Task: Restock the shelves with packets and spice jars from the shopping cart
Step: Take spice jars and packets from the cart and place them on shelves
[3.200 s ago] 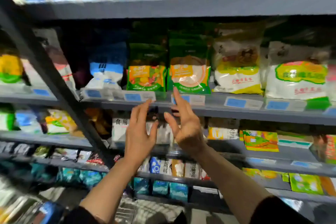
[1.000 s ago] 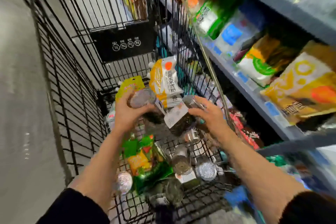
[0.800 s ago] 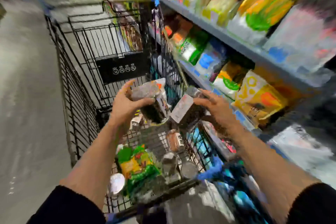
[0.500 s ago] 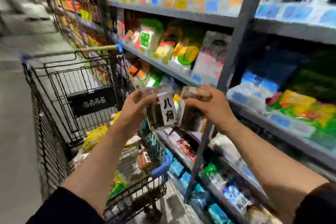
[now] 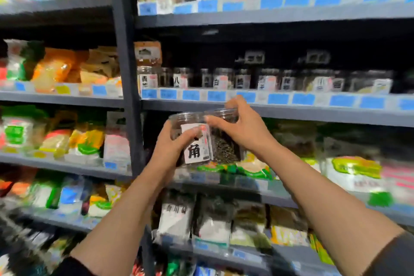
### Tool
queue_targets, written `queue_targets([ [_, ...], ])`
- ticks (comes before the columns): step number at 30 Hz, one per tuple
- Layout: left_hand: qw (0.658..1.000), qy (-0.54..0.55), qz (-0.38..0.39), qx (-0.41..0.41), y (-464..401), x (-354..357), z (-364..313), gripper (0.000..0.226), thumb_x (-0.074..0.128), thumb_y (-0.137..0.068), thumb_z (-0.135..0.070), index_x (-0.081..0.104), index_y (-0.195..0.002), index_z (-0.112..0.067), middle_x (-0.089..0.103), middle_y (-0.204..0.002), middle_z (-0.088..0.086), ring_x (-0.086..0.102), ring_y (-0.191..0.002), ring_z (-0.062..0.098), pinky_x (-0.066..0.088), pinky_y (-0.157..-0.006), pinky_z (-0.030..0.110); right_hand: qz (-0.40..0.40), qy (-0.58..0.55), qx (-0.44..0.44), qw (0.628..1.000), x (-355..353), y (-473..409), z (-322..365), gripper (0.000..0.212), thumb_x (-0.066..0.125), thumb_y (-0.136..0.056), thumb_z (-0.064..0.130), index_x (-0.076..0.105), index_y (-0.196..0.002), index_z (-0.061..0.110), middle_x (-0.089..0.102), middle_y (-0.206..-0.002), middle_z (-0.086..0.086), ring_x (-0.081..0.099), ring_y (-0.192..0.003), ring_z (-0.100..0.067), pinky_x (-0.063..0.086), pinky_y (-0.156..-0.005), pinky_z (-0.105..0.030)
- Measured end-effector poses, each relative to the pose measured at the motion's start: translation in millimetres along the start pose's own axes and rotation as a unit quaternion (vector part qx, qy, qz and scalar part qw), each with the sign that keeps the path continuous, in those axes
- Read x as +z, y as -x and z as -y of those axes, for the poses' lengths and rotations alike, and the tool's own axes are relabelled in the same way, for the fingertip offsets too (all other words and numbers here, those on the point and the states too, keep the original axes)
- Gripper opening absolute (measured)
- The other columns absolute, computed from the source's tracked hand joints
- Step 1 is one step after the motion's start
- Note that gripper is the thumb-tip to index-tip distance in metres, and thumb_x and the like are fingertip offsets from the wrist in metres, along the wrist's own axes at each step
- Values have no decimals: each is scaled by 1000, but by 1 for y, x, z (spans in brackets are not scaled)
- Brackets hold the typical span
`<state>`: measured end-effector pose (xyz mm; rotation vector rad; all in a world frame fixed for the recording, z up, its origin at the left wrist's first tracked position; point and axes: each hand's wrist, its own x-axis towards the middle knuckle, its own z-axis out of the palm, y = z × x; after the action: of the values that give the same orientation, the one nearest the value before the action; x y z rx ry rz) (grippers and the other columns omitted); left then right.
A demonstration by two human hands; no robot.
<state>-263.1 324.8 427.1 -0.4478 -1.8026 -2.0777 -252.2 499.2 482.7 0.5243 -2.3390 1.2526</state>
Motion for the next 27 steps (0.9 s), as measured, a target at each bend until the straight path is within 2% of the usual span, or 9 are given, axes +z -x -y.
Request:
queue_targets([
  [3,1000,18,13,20,-24,24,-12,46,76,-78,-14,53,-118,-8,70,-104,11,70,-86,16,57,-70,29,-8,-4,13,1000,-26,-13,4,50,76,-73,40,43,-105,19,56,-101,3,54,-92,-16,44,-78,-34],
  [6,999,19,19,40,-41,32,-23,37,76,-79,-22,54,-108,-22,71,-103,1,70,-91,14,56,-74,26,-8,1,20,1000,-39,-25,7,46,80,-70,27,48,-102,15,58,-92,2,56,-88,-18,46,-78,-35],
  [10,997,-8,0,76,-67,21,-40,39,77,-79,-20,55,-111,-16,71,-95,-1,70,-79,4,53,-63,16,-49,28,-3,998,-40,-48,19,55,84,-64,40,54,-102,15,60,-96,3,58,-86,-12,45,-66,-24],
  [13,995,-36,-20,96,-99,3,-54,47,80,-75,-18,55,-114,-14,71,-100,-1,70,-86,7,55,-67,21,-97,21,-16,995,-38,-79,27,58,84,-58,51,55,-95,18,63,-93,1,62,-85,-15,52,-71,-34],
  [15,990,-65,-40,115,-123,-11,-66,51,82,-73,-16,54,-116,-15,69,-99,-6,69,-88,5,54,-68,18,-104,17,-16,994,-36,-102,31,60,83,-57,55,54,-95,19,64,-92,0,64,-85,-18,55,-73,-40],
  [17,983,-118,-46,134,-147,-24,-76,57,84,-71,-18,53,-119,-16,64,-100,-9,64,-90,4,53,-72,18,-101,22,-21,994,-31,-123,35,61,82,-59,56,53,-98,18,63,-92,0,64,-84,-18,56,-73,-39],
  [20,976,-165,-36,139,-179,-38,-88,61,87,-67,-17,52,-117,-16,60,-100,-3,61,-88,10,52,-76,24,-112,19,-25,993,-22,-153,33,62,81,-61,56,53,-101,18,63,-94,0,64,-81,-17,56,-73,-38],
  [24,970,-206,3,128,-215,-50,-95,70,87,-65,-10,50,-123,-16,59,-105,-5,62,-89,7,51,-70,17,-126,13,-25,992,-13,-184,23,67,79,-65,55,54,-110,14,63,-96,1,59,-76,-8,47,-65,-26],
  [27,965,-230,36,118,-237,-53,-98,64,87,-64,-12,55,-119,-12,65,-102,-5,67,-93,12,52,-68,15,-129,11,-19,991,-10,-198,13,60,78,-67,54,54,-108,15,60,-87,8,57,-68,-1,44,-56,-19],
])
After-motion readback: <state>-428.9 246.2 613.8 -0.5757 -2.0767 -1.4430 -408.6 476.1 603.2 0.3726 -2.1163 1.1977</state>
